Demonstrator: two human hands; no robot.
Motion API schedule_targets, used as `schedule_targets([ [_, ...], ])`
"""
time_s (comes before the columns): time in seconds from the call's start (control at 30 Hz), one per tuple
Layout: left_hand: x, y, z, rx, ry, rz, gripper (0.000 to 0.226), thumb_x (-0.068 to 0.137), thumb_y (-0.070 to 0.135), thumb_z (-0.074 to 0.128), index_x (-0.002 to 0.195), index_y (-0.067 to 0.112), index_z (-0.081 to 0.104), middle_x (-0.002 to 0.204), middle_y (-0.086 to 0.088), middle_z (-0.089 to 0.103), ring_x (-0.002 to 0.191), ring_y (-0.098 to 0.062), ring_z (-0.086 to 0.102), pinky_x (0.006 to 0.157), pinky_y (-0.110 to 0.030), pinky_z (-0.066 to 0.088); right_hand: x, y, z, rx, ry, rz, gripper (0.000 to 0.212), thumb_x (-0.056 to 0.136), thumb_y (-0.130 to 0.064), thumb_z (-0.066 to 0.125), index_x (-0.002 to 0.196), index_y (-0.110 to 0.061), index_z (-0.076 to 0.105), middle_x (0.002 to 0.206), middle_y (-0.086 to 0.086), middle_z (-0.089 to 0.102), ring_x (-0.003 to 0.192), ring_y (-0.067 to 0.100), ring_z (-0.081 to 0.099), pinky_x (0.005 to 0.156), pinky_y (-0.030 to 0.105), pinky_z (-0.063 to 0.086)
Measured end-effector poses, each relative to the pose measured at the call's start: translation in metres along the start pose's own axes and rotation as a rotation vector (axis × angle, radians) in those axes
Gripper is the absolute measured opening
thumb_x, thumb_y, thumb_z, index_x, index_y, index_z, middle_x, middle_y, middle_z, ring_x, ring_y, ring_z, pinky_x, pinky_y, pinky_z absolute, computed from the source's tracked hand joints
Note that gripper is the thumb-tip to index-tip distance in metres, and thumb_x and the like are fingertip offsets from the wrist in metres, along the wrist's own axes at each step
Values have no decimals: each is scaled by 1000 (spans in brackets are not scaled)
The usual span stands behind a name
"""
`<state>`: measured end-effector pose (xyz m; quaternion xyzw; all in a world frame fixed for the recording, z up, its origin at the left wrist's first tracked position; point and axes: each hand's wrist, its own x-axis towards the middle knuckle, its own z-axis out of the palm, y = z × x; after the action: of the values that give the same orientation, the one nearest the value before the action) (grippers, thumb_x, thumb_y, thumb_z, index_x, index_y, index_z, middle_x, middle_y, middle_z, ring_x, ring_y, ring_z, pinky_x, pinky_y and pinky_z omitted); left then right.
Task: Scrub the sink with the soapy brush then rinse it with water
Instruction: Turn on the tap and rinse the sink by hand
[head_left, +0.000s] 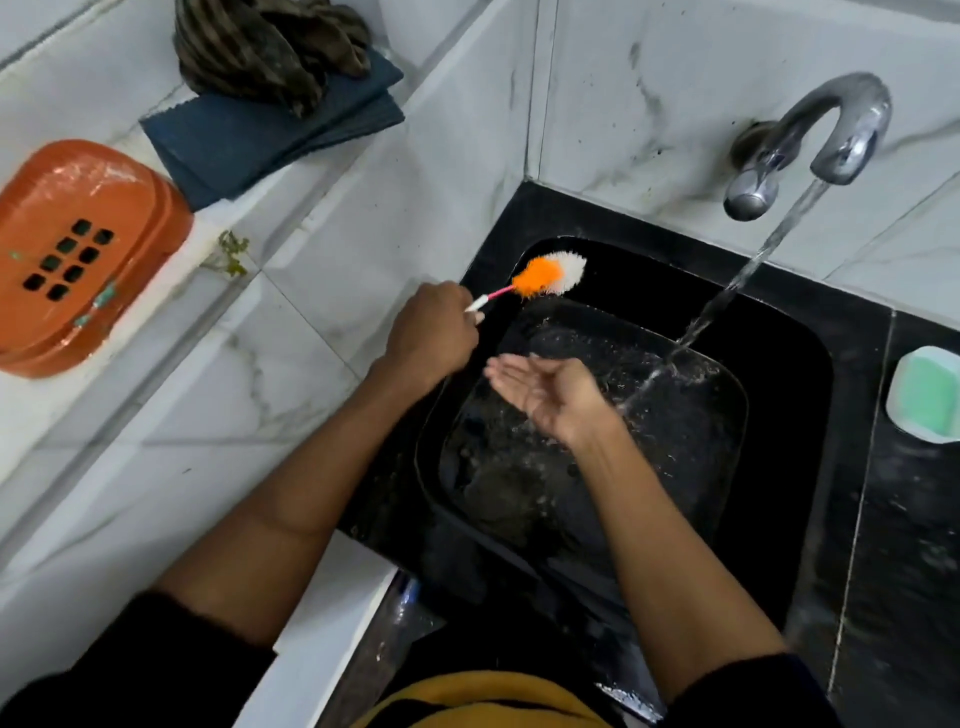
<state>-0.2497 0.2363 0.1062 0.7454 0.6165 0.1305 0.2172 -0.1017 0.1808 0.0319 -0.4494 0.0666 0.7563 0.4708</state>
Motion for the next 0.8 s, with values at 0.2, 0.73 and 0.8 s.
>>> schedule_targets([
  [0.2, 15, -6, -7, -2, -110, 8, 18, 89, 20, 66, 78, 8, 71, 59, -6, 57, 58, -28, 62, 61, -38, 56, -9, 2, 8, 65, -78, -10, 36, 100, -8, 33, 117, 12, 57, 121, 26, 61, 113, 36, 60, 95, 41, 51],
  [0.73, 19, -27, -9, 6, -235, 15, 18, 89, 21, 69, 80, 7, 73, 67, -14, 67, 63, -32, 68, 68, -49, 60, -6, -70, -65, 170, 235, -250, 30, 101, -14, 28, 77, -11, 46, 62, 3, 51, 49, 14, 48, 48, 24, 44],
  [0.8, 20, -26, -11, 10, -231, 29, 17, 89, 21, 69, 80, 6, 73, 68, -15, 67, 64, -33, 67, 67, -48, 59, -10, -41, -45, -46, 139, -207, 30, 102, -9, 32, 96, 4, 58, 87, 18, 69, 77, 26, 68, 78, 35, 58],
])
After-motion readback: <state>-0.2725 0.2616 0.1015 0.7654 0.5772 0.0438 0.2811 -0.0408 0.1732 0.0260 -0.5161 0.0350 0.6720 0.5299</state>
